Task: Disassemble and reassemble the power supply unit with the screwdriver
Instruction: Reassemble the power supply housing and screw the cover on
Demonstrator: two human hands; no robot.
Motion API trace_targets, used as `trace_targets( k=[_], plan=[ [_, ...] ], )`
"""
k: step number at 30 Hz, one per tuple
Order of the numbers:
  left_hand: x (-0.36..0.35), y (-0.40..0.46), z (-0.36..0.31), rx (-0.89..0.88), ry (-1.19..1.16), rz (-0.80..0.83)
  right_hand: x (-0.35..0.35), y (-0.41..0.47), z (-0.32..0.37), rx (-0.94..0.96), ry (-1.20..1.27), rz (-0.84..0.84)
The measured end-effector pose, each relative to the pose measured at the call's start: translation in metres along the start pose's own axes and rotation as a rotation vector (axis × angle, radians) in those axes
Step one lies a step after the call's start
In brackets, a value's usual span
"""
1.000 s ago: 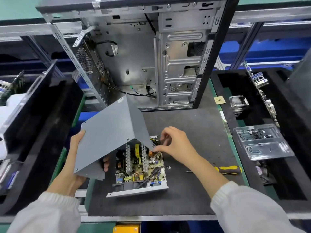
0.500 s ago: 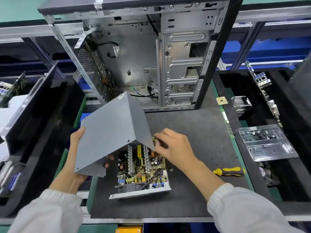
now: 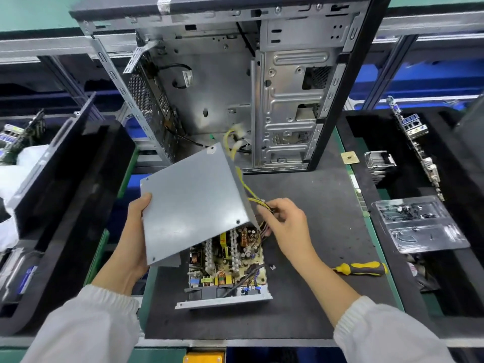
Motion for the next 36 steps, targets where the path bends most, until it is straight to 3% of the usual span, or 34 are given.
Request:
trace_targets(
  k=[5, 10, 13, 17, 21, 24, 29, 32, 36],
  plan=[
    [0.002, 0.006, 0.0, 0.032, -0.012, 0.003, -0.008, 0.009, -0.013, -0.158, 0.058, 0.096],
    [-0.001, 0.007, 0.002, 0.038, -0.031, 0.084, -0.018, 0.026, -0.025, -0.554, 0.348, 0.441],
    [0.001, 0.011, 0.006, 0.037, -0.038, 0.056, -0.005, 0.027, -0.031, -0.592, 0.42, 0.575],
    [0.001, 0.01, 0.007, 0.021, -0.035, 0.05, 0.0, 0.018, -0.036, -0.45, 0.272, 0.47],
    [0.003, 0.012, 0.008, 0.02, -0.043, 0.037, -0.002, 0.005, -0.038, -0.476, 0.361, 0.475],
    [0.001, 0.011, 0.008, 0.01, -0.029, 0.052, -0.004, 0.002, -0.042, -0.476, 0.343, 0.353],
    [0.003, 0.012, 0.009, 0.015, -0.036, 0.029, -0.004, 0.003, -0.047, -0.473, 0.305, 0.295],
    [0.001, 0.013, 0.009, 0.017, -0.041, 0.042, -0.01, -0.001, -0.043, -0.541, 0.46, 0.352],
    [0.003, 0.014, 0.01, 0.023, -0.047, 0.03, -0.013, 0.006, -0.043, -0.657, 0.464, 0.347]
  ],
)
Point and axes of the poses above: each hand's wrist, its own y-axis towards the middle knuckle, its own x-axis out of the back of the hand, z = x × y, the point moved 4 cm from there along y, towards the middle knuckle, and after that the axes turned 12 degrees about -z, right-handed, at the moved point
